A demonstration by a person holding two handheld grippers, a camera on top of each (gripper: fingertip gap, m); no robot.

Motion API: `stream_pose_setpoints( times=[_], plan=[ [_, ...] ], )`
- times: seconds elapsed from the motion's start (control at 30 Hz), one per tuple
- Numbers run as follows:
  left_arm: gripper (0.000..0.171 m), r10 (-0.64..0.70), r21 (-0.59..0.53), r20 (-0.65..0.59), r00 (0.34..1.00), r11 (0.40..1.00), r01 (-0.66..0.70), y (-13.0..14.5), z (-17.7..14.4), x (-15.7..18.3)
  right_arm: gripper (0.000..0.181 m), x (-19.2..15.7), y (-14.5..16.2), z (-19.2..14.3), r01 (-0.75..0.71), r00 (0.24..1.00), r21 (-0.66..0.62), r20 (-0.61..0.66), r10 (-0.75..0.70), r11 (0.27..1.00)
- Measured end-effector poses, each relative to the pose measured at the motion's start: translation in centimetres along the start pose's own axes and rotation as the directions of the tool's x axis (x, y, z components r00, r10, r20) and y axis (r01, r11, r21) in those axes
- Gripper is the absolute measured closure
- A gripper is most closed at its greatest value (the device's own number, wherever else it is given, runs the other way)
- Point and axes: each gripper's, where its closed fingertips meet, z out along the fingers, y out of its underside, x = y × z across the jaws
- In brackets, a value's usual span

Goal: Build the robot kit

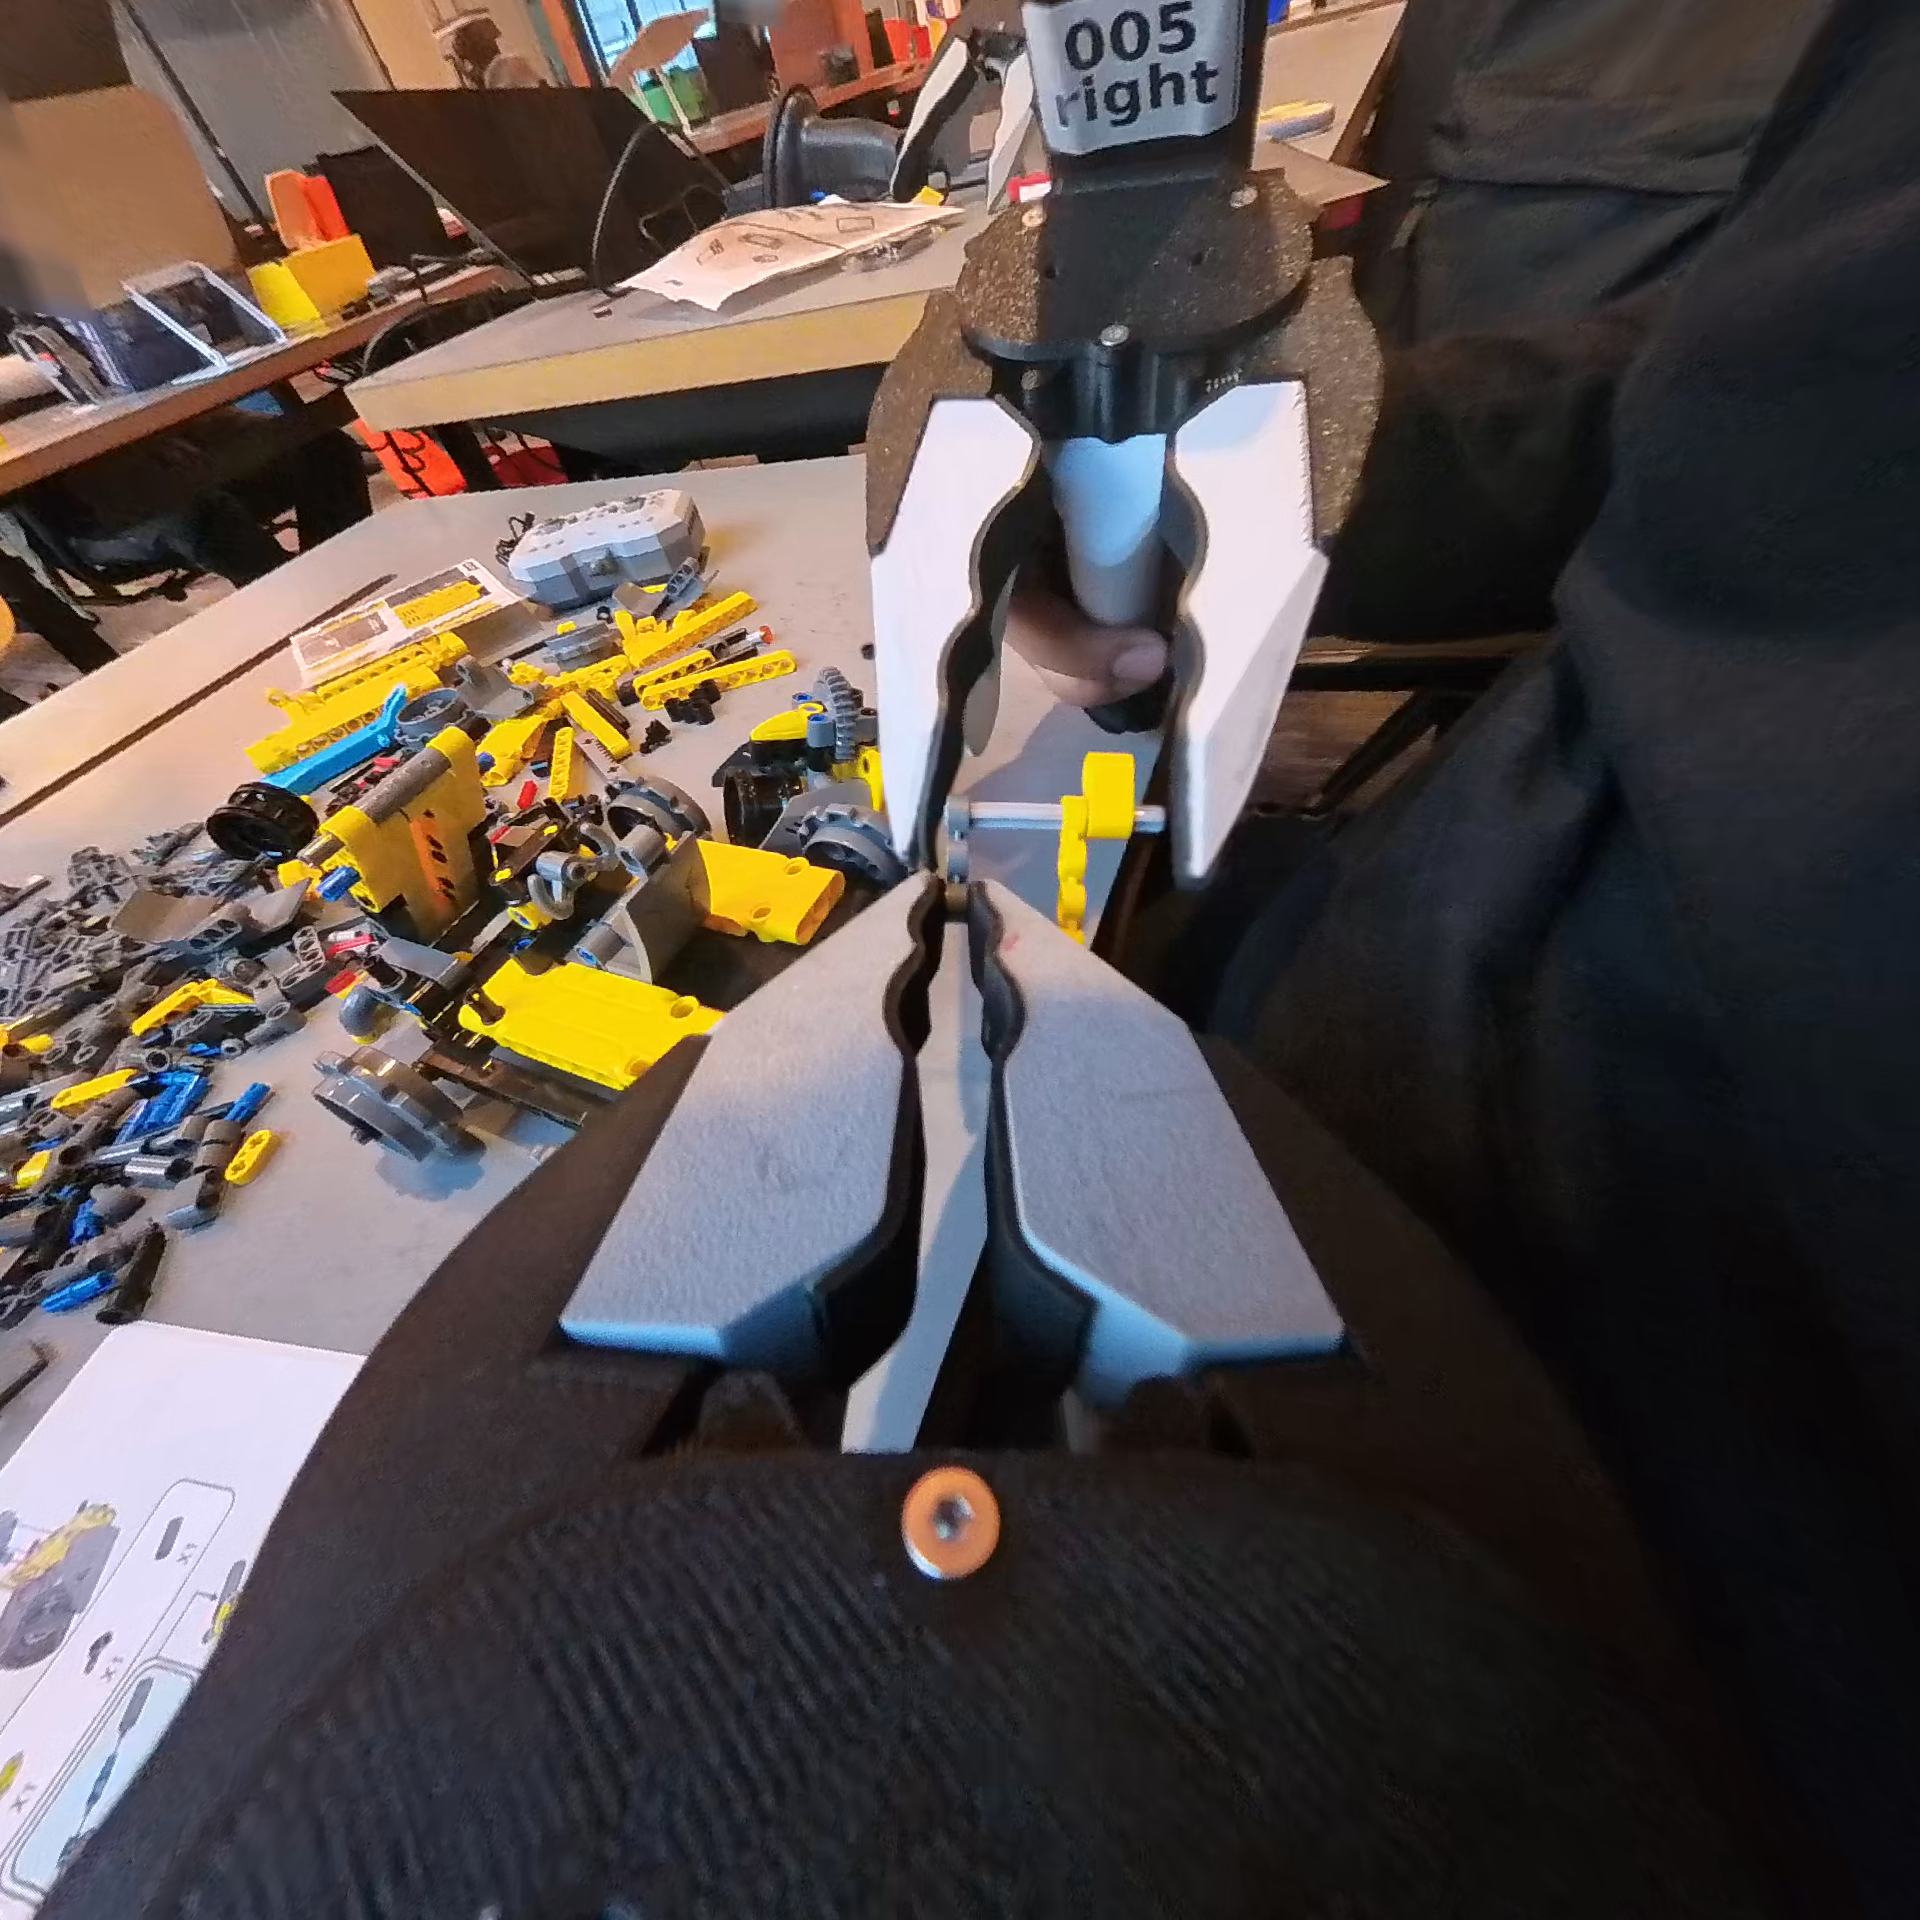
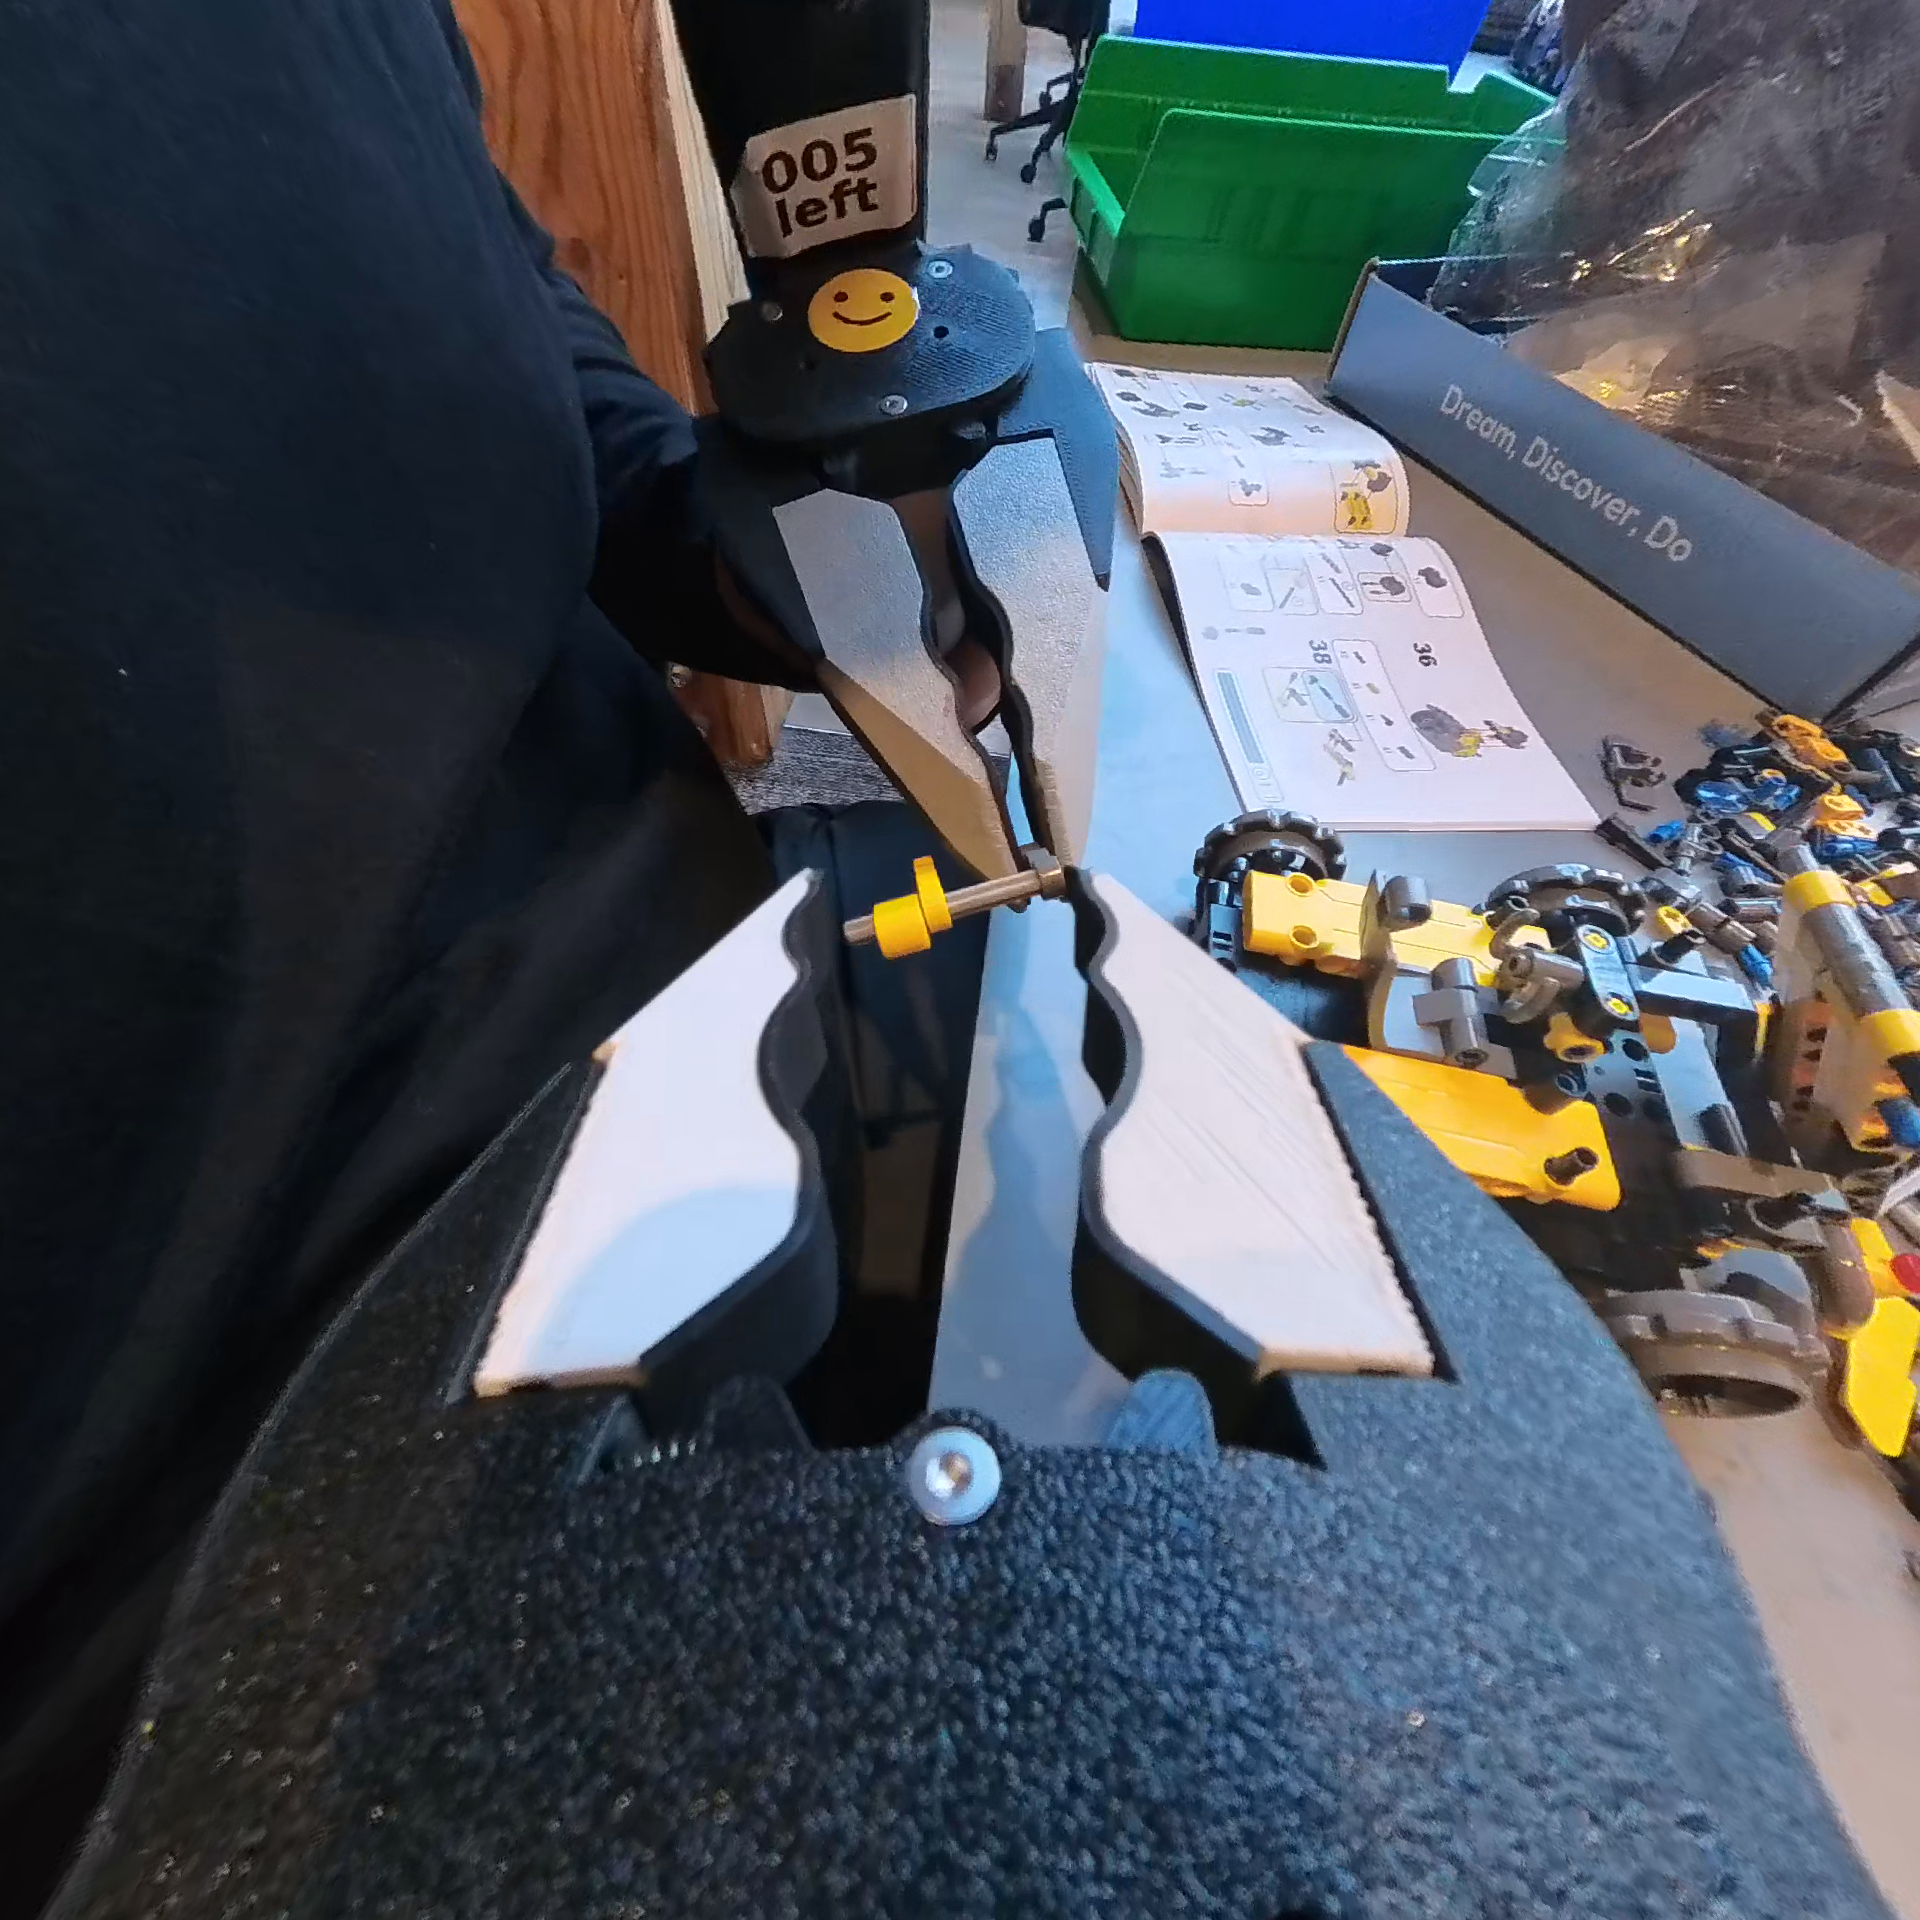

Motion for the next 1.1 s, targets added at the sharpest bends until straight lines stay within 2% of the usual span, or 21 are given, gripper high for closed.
stream_pose_setpoints(
  times=[0.77, 0.97, 1.03, 1.1],
  plan=[
    [0.17, -0.095, -0.06, -0.031, 0.995, 0.994, 0.093, 1.2, 0.4, -0.2, 0.139, 0.4, 1.1, 0.4, 0.037, 0.998, -0.057, -0.057, -0.041, 0.998],
    [0.156, -0.148, -0.087, -0.094, 0.985, 0.986, 0.14, 1.6, 0.5, 0.2, 0.139, 0.6, 1.5, 0.3, 0.026, 0.997, -0.064, -0.065, -0.03, 0.998],
    [0.147, -0.14, -0.093, -0.124, 0.982, 0.987, 0.129, 1.7, 0.4, 0.5, 0.139, 0.7, 1.6, 0.2, 0.021, 0.997, -0.064, -0.067, -0.025, 0.998],
    [0.144, -0.117, -0.085, -0.138, 0.983, 0.991, 0.106, 1.4, 0.2, 0.7, 0.139, 0.8, 1.7, 0.2, 0.015, 0.998, -0.061, -0.068, -0.02, 0.998]
  ],
)
